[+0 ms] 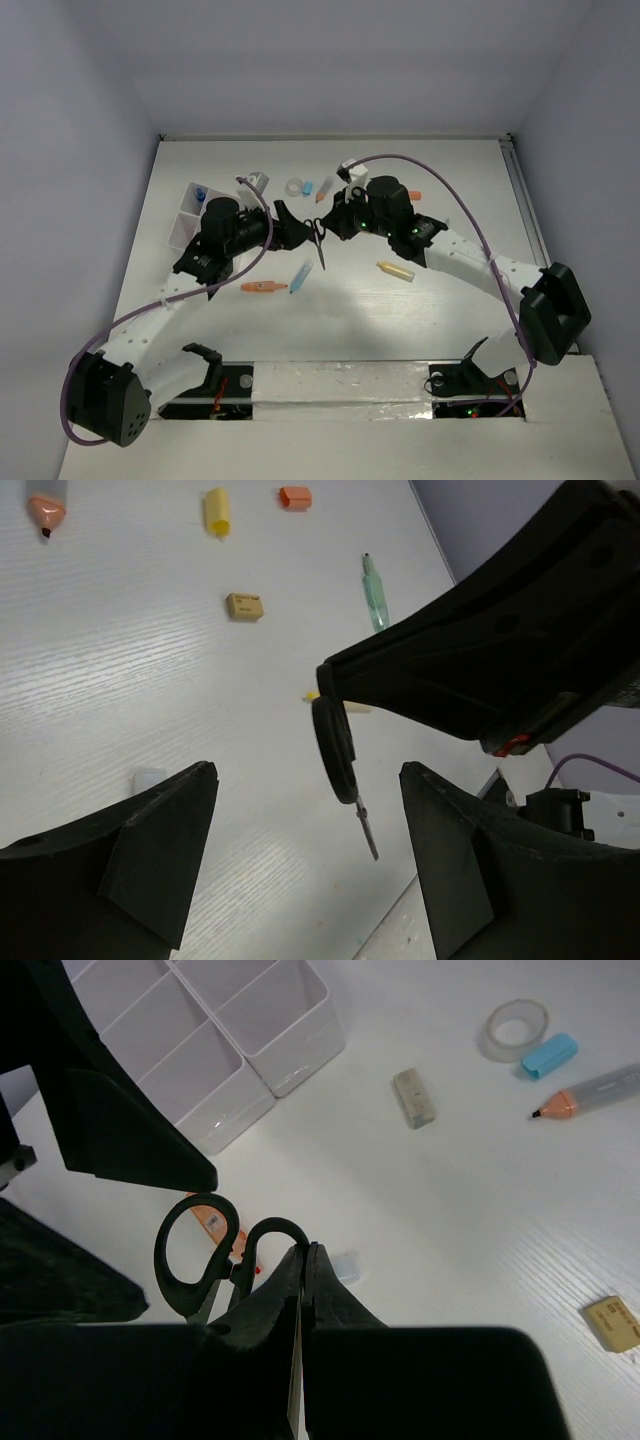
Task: Sort the stationery into containers
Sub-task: Place the scissors in the storage box.
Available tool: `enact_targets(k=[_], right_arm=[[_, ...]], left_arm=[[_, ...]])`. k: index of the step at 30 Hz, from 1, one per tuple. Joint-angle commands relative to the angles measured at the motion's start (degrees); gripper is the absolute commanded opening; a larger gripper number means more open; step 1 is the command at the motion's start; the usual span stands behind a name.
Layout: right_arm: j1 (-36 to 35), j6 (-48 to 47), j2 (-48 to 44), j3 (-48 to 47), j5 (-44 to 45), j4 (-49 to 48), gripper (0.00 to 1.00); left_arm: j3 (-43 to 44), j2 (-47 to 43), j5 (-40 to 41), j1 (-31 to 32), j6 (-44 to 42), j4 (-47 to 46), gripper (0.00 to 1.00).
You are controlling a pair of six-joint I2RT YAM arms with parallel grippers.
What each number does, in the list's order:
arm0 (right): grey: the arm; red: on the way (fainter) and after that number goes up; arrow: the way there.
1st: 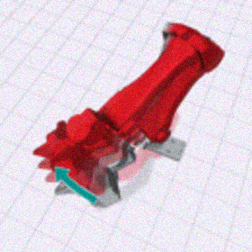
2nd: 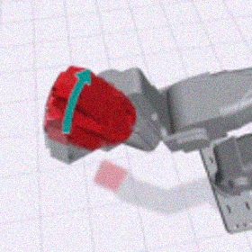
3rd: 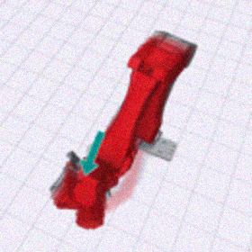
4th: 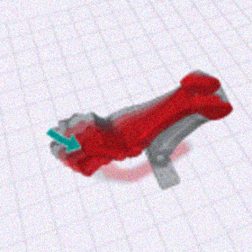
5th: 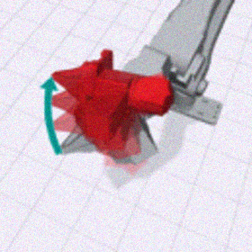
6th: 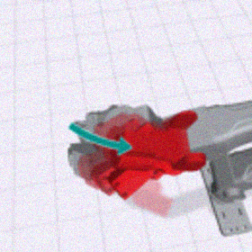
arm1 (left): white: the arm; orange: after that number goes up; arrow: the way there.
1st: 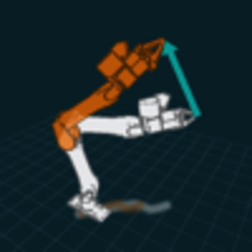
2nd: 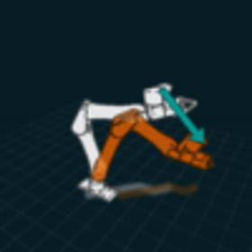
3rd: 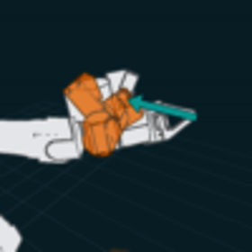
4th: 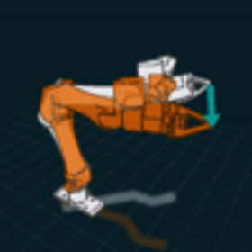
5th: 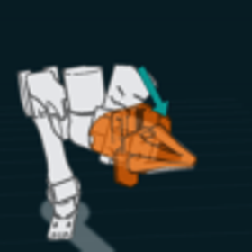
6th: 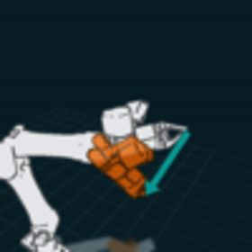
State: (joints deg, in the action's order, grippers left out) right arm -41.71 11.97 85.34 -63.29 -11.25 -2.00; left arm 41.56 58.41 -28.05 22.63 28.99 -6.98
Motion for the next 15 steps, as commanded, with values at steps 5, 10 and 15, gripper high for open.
enact_targets(k=[5,10,15], right_arm=[[-1.53,-1.06,-3.08,1.06,-1.93,-2.31,0.0],[-3.1,-2.12,-2.55,0.19,-2.47,-0.46,0.0],[-4.43,-3.35,-1.32,-0.78,-1.94,1.29,0.0]], left_arm=[[3.0,3.63,2.74,1.36,-0.6,-3.56,0.61],[3.79,4.25,2.92,1.89,-0.78,-4.0,0.49],[4.75,5.04,2.57,2.42,-1.57,-2.95,0.38]])
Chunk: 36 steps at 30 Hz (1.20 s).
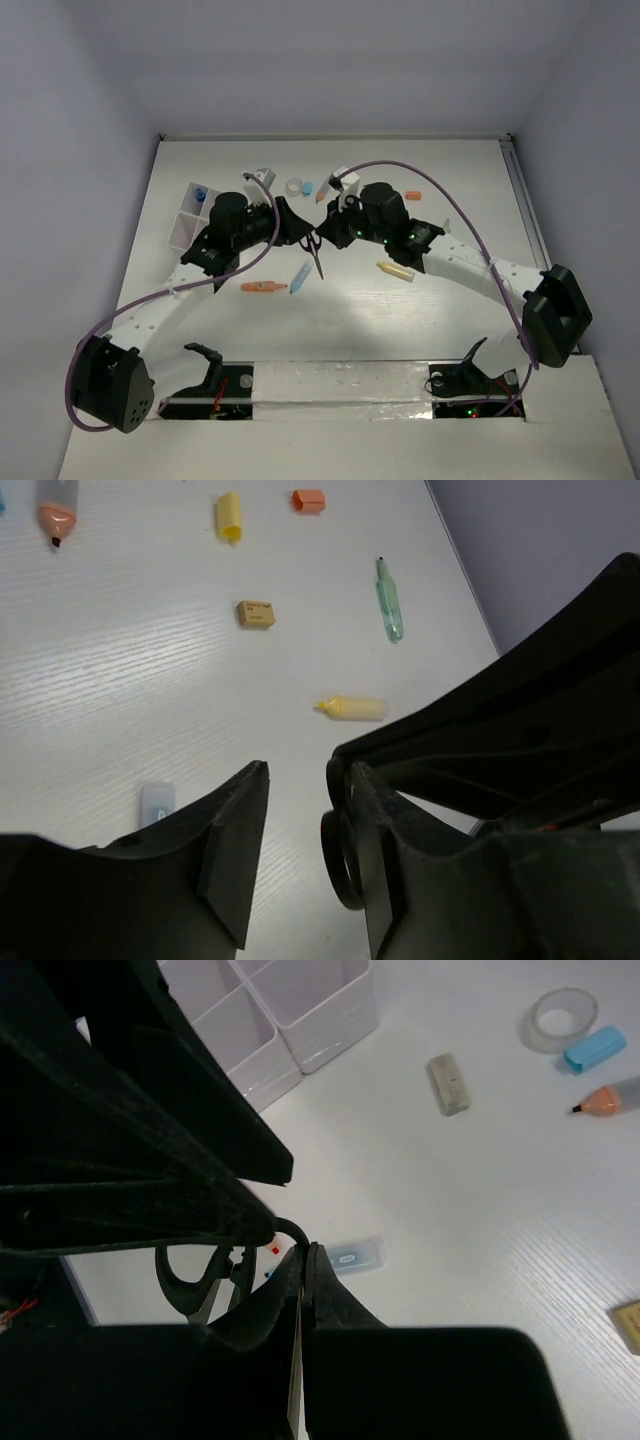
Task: Sort the stationery into containers
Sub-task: Place the scissors in the storage box.
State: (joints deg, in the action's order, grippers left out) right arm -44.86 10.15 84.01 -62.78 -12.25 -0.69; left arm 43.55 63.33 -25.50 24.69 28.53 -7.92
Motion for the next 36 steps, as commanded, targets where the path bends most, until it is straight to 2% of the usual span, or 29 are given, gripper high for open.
enact_targets(k=[1,3,4,7,10,12,19,22,30,36], right_arm=[[-1.28,-1.54,0.19,-1.38,-0.93,0.16,0.0],[-1.28,-1.8,0.63,-1.73,-1.28,0.51,0.0],[-1.28,-1.89,0.81,-1.81,-1.46,0.51,0.0],[-1.81,-1.98,1.07,-1.99,-1.11,0.51,0.0],[-1.81,-1.89,0.98,-2.17,-1.02,0.51,0.0],[-1.81,-1.89,0.9,-2.08,-0.76,0.51,0.0],[-1.81,-2.15,0.37,-1.9,-0.05,0.51,0.0],[-1.81,-2.15,-0.42,-1.55,0.47,0.51,0.0],[-1.81,-2.33,-1.83,-0.41,2.23,-0.28,0.0],[-1.81,-2.07,-2.71,0.12,3.02,-0.81,0.0]], left_arm=[[2.94,0.21,0.09,0.36,-1.29,-1.75,0.35],[3.38,0.56,0.1,0.97,-1.73,-0.96,0.32],[3.64,0.65,0.01,0.98,-1.99,-0.69,0.26],[4.17,1.18,-0.25,1.59,-2.43,0.19,0.19],[5.14,1.88,-0.61,2.82,-3.31,2.03,0.18],[5.93,2.41,-0.52,3.34,-4.18,3.79,0.19],[8.22,3.03,1.85,3.35,-6.47,9.23,0.4],[8.66,3.29,2.38,3.35,-7.09,10.73,0.44],[9.36,5.31,-0.86,3.35,-7.71,12.49,0.4],[9.36,5.84,-4.03,3.35,-7.09,11.01,0.29]])
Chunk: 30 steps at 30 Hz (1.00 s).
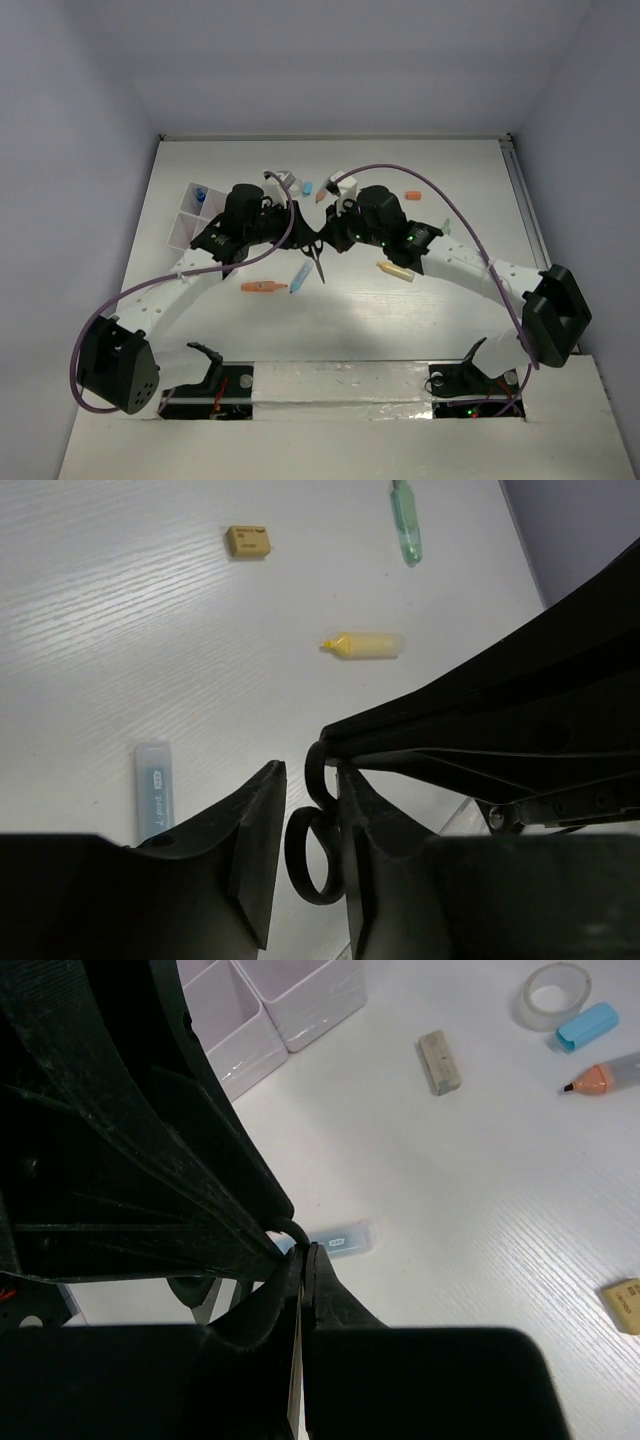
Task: Sort the stationery into containers
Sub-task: Place the scissors in the storage box.
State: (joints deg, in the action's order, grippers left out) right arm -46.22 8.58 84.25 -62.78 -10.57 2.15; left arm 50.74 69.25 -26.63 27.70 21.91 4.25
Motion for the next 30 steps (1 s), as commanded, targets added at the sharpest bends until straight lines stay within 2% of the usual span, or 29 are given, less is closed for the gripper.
enact_targets(k=[1,3,4,5,8,10,11,13,14,17,18,19,22,27,29,30], right_arm=[[-0.45,-0.49,-2.95,0.03,1.25,-3.65,0.0],[-0.45,-0.32,-2.95,0.29,1.16,-3.82,0.0],[-0.45,-0.32,-2.95,0.29,1.51,-3.82,0.0],[-0.45,-0.32,-2.95,0.29,1.52,-3.74,0.0],[-0.45,0.38,-3.04,0.21,2.83,-3.47,0.0],[-0.45,0.91,-3.39,0.21,4.76,-3.12,0.0],[-0.45,1.17,-3.65,0.29,5.29,-3.12,0.1],[-0.45,1.97,-5.14,0.99,6.0,-2.94,0.2],[-0.45,2.14,-5.93,1.43,6.17,-3.03,0.29],[-0.45,3.37,-9.36,3.37,7.4,-3.03,0.42],[-0.45,4.24,-10.15,3.98,8.01,-2.94,0.51],[-0.45,4.6,-11.11,5.38,8.37,-2.77,0.55],[-0.45,5.92,-14.54,9.24,10.21,-2.5,0.58],[-0.45,6.36,-19.11,15.75,15.92,-5.84,0.58],[-0.45,7.06,-20.34,17.6,16.11,-9.25,0.58],[-0.45,7.41,-20.96,18.39,16.1,-9.27,0.58]], left_arm=[[2.17,-0.08,-3.25,0.33,-0.29,-1.44,0.24],[2.17,-0.08,-3.69,0.33,-0.03,-2.31,0.14],[2.26,0.0,-3.86,0.33,-0.03,-2.32,0.04],[2.34,0.0,-3.87,0.33,-0.03,-2.23,0.0],[2.61,-0.52,-2.9,0.33,-0.03,-1.88,0.0],[2.61,-1.31,0.87,0.33,0.15,-1.79,0.0],[2.61,-2.27,2.01,0.33,0.24,-1.7,0.0],[2.78,-3.24,5.79,0.33,0.85,-1.35,0.0],[2.78,-4.2,6.85,0.33,1.03,-1.26,0.0],[2.96,-5.44,12.64,0.33,1.38,-0.83,0.0],[3.13,-5.88,16.31,-0.19,1.29,-0.04,0.0],[3.14,-6.15,18.79,-0.89,1.38,0.32,0.0],[3.48,-7.73,28.36,-3.09,1.38,1.81,0.0],[3.49,-12.12,39.53,-13.54,0.51,1.03,0.0],[3.57,-13.44,49.0,-16.61,-2.29,-0.2,0.0],[3.58,-13.7,51.05,-16.63,-3.53,-0.99,0.0]])
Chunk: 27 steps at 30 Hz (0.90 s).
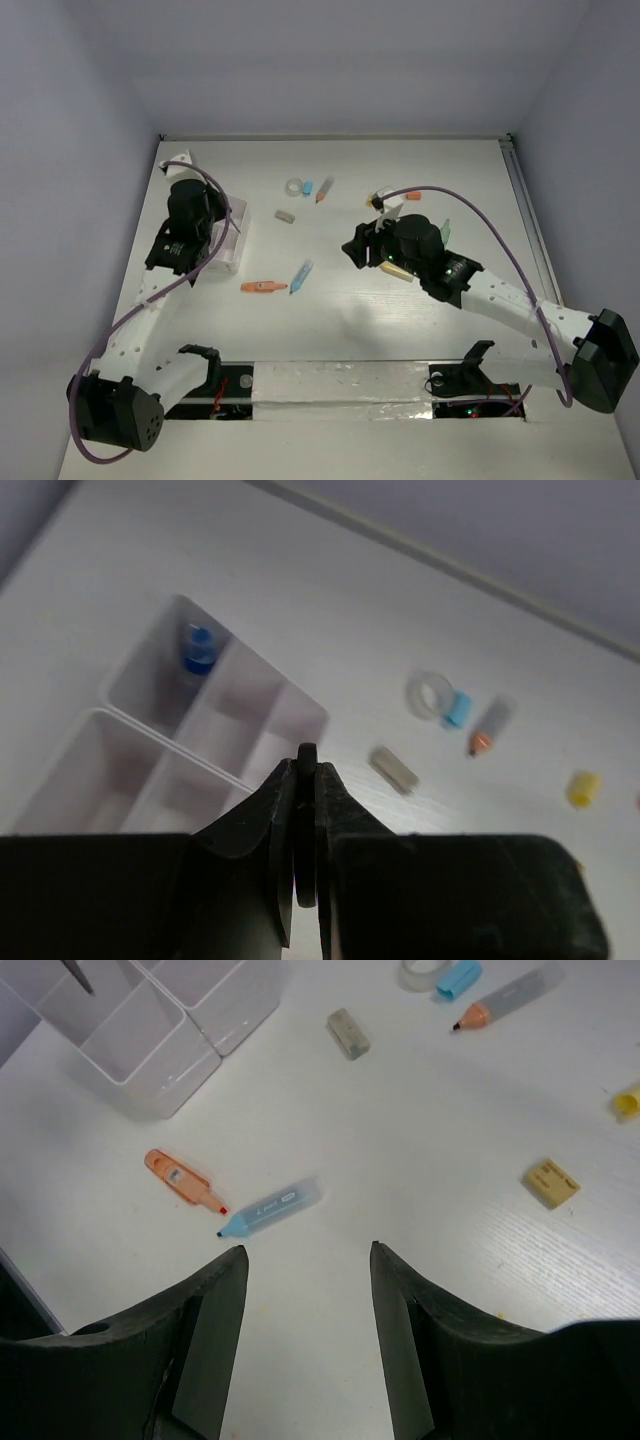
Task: Sort the stationery into containers
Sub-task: Place the scissors in the storage box.
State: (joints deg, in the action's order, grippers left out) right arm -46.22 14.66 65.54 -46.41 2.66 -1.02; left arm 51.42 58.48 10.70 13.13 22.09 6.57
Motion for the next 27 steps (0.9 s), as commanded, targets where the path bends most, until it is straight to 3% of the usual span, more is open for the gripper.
enact_targets(k=[1,10,17,21,27], right_arm=[[-0.45,1.78,-2.78,2.55,2.53,-7.93,0.58],[-0.45,1.43,-5.95,6.68,7.62,-11.19,0.57],[-0.45,1.43,-8.06,7.74,8.07,-12.26,0.57],[-0.45,1.52,-7.97,7.57,7.98,-11.99,0.57],[-0.45,0.47,-8.58,7.3,9.91,-11.03,0.57]], left_arm=[[2.55,-3.28,15.39,-2.75,-4.76,-4.45,0.0],[-2.63,-2.32,18.48,-8.98,-16.71,-18.08,0.0],[-6.59,-1.61,7.68,-15.93,-23.56,-22.74,0.0],[-7.3,-1.0,2.41,-15.94,-24.37,-23.71,0.0],[-8.88,2.25,2.31,-16.46,-24.2,-23.89,0.0]])
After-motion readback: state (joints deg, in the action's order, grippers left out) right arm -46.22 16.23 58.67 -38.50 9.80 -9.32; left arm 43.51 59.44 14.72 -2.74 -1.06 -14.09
